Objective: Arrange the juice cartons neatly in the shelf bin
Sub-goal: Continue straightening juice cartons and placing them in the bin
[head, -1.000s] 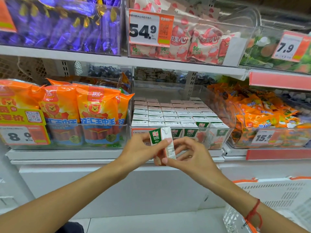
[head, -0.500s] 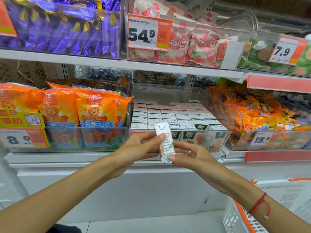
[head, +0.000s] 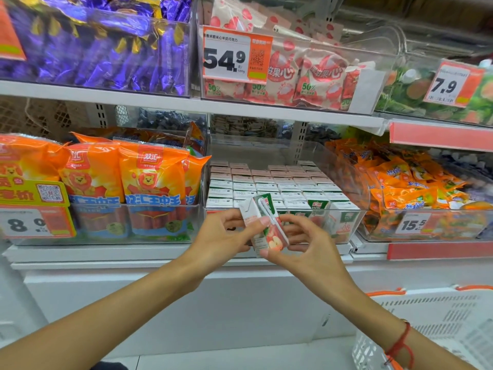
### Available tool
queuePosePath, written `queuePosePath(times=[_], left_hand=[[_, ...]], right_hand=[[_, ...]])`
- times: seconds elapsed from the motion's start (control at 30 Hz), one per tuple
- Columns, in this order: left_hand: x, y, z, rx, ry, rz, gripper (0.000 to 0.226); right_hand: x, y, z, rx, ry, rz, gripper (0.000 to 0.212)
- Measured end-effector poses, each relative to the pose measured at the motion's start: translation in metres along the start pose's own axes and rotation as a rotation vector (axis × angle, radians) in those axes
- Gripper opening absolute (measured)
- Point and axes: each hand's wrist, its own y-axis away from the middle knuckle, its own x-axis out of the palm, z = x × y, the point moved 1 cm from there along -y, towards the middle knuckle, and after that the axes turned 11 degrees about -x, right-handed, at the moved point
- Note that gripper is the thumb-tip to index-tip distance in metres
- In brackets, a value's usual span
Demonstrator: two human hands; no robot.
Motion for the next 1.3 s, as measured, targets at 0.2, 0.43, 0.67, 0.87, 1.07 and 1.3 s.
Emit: queuePosePath(times=[0.2,0.43,0.67,0.87,1.07,1.3], left_hand=[[-0.010,-0.004,-0.002,-0.098,-0.021,0.081,0.005],[-0.012,-0.002,-0.001,-0.135,-0.004,0.115,0.011],[0.002,-0.002,0.001,0.021,-0.100,0.048,0.016],[-0.007,0.002,-0.003,0.168,-0.367,-0.088,0.038],[-0.010,0.008,-0.005,0.506,-0.695,-0.080,0.064],[-0.005,0.008,-0.002,0.579,-0.732,-0.039,0.063]], right_hand=[[-0.010,-0.006,-0.003,0.203,-0.301,0.189,0.052],[-0.008,-0.007,-0.004,0.258,-0.408,0.207,0.043],[0.004,-0.001,0.001,0.031,0.027,-0.008,0.052],[-0.004,0.000,0.000,0.060,-0.224,0.249,0.047],[-0.015,-0.004,0.004,0.161,-0.414,0.134,0.036],[-0.017,-0.006,0.002,0.177,-0.400,0.096,0.036]])
